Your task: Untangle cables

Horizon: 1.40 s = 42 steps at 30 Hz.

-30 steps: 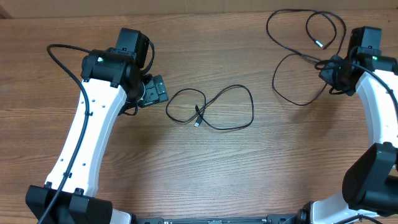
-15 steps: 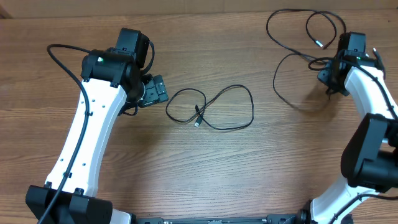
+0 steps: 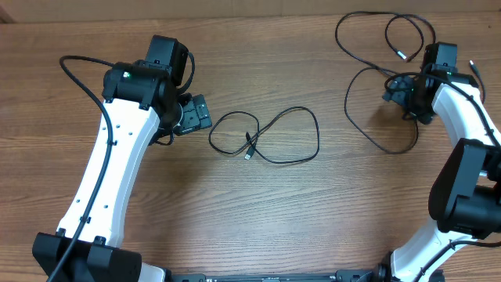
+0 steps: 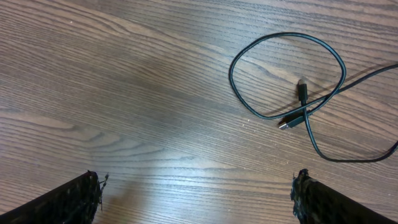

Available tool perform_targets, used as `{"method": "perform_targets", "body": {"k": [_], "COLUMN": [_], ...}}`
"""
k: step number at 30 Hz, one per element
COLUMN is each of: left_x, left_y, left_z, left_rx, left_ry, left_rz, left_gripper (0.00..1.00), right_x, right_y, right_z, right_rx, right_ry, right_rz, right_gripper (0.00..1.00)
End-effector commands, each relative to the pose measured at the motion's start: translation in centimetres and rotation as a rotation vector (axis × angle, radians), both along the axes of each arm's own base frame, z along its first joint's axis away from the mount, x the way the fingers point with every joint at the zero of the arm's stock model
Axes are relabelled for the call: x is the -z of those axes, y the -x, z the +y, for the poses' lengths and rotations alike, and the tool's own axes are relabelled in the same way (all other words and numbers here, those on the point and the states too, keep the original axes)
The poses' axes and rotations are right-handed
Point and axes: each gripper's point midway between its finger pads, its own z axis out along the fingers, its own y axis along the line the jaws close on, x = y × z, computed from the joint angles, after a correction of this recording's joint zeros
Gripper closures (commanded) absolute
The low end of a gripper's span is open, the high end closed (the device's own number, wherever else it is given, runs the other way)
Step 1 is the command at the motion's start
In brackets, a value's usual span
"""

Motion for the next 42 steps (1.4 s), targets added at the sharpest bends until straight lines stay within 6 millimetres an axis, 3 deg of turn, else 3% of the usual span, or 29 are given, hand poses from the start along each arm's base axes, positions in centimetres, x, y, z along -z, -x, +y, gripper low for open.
{"method": "perform_targets", "body": {"k": [1,6,10,14,20,24,28,35,39,42], "left_x": [0.4,0.4,0.4,0.4,0.4,0.4,0.4,0.4,0.4,0.4], "left_y": [0.0,0.0,0.0,0.0,0.1,0.0,0.0,0.0,0.0,0.0], "left_z": [0.0,0.0,0.0,0.1,0.1,0.1,0.0,0.0,0.0,0.0], "left_rx": [-0.013,-0.013,-0.013,-0.013,-0.012,-0.012,-0.012,-0.012,-0.012,-0.012], "left_ry": [0.005,0.005,0.005,0.004,0.003,0.003,0.004,0.004,0.004,0.004], "left_rz": [0.013,0.013,0.013,0.014,0.018,0.016,0.016,0.013,0.014,0.014], "left_gripper": [0.01,0.01,0.00,0.00,0.01,0.00,0.00,0.01,0.00,0.00], "right_x": [-2.4,-1.7,0.7,3.0,4.5,4.6,4.7,4.7,3.3,1.6], "right_y": [-2.2,-2.5,-2.3,-2.0,-2.0,-2.0,-1.7,-0.7,-0.4,0.0], "right_z": [5.4,7.9,9.6,11.2,12.2,11.9,12.0,13.1,15.0,15.2], "right_rx": [-0.197,-0.331,-0.363,-0.398,-0.420,-0.416,-0.417,-0.455,-0.592,-0.643], "right_ry": [-0.215,-0.128,-0.060,-0.027,0.030,0.065,0.062,-0.003,-0.073,-0.063], "right_rz": [-0.116,-0.102,-0.035,0.020,0.049,0.057,0.069,0.093,0.051,0.028], "right_gripper": [0.24,0.25,0.25,0.30,0.40,0.63,0.94,0.96,0.96,0.96]}}
